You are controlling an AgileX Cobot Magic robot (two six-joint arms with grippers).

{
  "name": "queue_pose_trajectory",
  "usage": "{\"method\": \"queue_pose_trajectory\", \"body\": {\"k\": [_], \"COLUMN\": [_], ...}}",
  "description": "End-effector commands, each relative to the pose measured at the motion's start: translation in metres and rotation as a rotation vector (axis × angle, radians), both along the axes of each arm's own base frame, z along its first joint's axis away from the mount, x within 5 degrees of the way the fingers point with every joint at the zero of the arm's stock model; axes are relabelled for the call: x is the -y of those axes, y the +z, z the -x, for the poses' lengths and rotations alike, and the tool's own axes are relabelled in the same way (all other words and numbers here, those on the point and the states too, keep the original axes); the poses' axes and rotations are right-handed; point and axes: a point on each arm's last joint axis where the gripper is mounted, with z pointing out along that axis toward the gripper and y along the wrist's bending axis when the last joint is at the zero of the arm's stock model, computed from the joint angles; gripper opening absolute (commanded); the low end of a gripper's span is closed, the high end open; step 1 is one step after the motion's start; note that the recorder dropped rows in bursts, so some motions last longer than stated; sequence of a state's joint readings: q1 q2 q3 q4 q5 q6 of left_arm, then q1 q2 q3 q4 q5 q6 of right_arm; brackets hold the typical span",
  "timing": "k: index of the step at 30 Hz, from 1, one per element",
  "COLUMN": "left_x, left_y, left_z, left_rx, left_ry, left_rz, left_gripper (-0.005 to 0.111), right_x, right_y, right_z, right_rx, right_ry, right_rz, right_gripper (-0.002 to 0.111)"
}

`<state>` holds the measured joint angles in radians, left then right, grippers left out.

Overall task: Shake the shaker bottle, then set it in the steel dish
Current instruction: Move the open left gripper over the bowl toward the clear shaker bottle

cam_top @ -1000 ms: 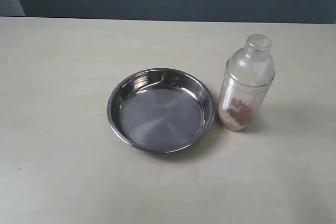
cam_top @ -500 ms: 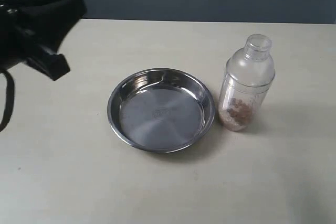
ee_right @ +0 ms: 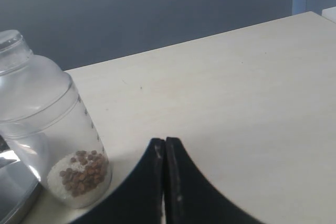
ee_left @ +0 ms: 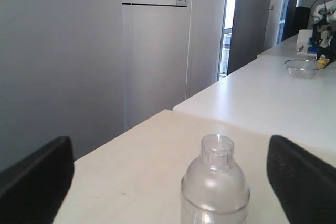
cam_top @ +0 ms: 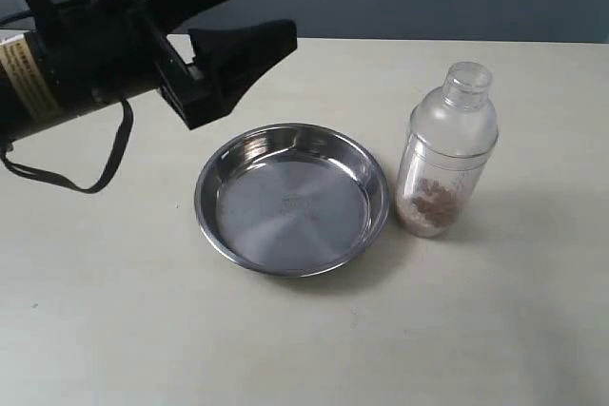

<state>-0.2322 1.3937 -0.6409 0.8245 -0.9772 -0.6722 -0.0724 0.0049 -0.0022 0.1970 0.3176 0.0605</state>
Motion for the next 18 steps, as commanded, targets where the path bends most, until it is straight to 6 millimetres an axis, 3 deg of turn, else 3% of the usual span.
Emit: {"method": "queue_pose_trajectory", "body": {"k": [1, 18], "left_x": [0.01, 0.083], "left_y": [0.003, -0.022], "left_z": [-0.01, -0.077], "left_rx": [0.003, 0.036], "left_ry": [-0.017, -0.205], "left_rz": [0.027, 0.101], "left_gripper": [0.106, 0.106], "right_x": [0.0, 0.0], "right_y": [0.0, 0.0], "right_z": [0.0, 0.0], "right_rx": [0.011, 0.011], "right_ry": [0.003, 0.003], "right_rz": [0.009, 0.009], "right_gripper": [-0.001, -0.001]}}
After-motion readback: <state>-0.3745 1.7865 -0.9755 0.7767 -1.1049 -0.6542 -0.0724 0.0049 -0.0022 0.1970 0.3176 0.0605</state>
